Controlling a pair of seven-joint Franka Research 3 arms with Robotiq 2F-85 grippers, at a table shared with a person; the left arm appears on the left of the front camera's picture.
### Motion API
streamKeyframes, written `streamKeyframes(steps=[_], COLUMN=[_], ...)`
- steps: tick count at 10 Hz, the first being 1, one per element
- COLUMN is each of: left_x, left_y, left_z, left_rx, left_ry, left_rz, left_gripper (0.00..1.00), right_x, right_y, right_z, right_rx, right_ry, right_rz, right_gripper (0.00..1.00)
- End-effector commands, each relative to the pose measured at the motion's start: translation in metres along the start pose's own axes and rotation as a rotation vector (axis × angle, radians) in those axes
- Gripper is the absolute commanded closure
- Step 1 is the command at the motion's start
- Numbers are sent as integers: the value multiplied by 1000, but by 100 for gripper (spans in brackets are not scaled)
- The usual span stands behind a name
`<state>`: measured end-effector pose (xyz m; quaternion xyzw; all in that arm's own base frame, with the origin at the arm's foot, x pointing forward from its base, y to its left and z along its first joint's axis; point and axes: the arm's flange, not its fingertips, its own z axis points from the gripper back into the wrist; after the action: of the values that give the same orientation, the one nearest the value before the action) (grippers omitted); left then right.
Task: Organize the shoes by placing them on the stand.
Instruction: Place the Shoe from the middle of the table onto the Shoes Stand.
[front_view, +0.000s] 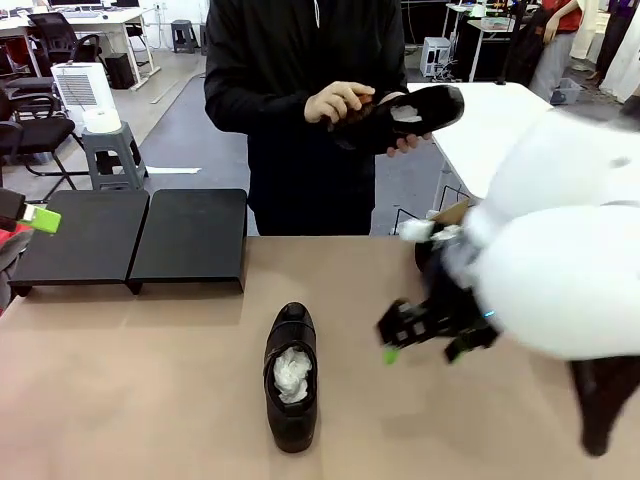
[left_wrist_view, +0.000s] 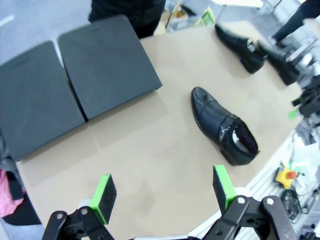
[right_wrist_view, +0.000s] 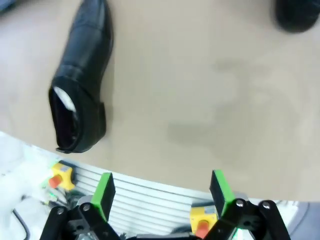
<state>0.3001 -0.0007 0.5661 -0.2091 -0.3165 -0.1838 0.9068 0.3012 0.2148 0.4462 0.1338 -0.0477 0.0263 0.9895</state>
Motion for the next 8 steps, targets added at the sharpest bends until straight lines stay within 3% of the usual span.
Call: streamKeyframes(steps=[1, 3, 4, 5, 6, 7, 8], left_x=[-11, -21, -19, 7, 7, 3, -9], left_y=[-56, -123, -116, -96, -96, -127, -152], left_z=[-30, -81, -74, -50, -50, -71, -87], left_rx=[25, 38, 86, 29, 29, 61, 137], left_ry=[28, 153, 136, 109, 109, 149, 163], left_rz=[62, 151, 53, 87, 87, 83, 160], left_gripper=[0, 0, 0, 0, 0, 0, 0], right_x=[-13, -9, -13, 25, 25, 25, 25], right_y=[-74, -131, -149, -96, -96, -96, -96], right_z=[17, 21, 16, 53, 53, 53, 53], right_rx=[5, 24, 54, 23, 23, 23, 23], right_ry=[-25, -26, -18, -32, -32, -32, -32], right_rz=[-101, -252, -338, -213, -213, -213, -213], right_gripper=[0, 0, 0, 0, 0, 0, 0])
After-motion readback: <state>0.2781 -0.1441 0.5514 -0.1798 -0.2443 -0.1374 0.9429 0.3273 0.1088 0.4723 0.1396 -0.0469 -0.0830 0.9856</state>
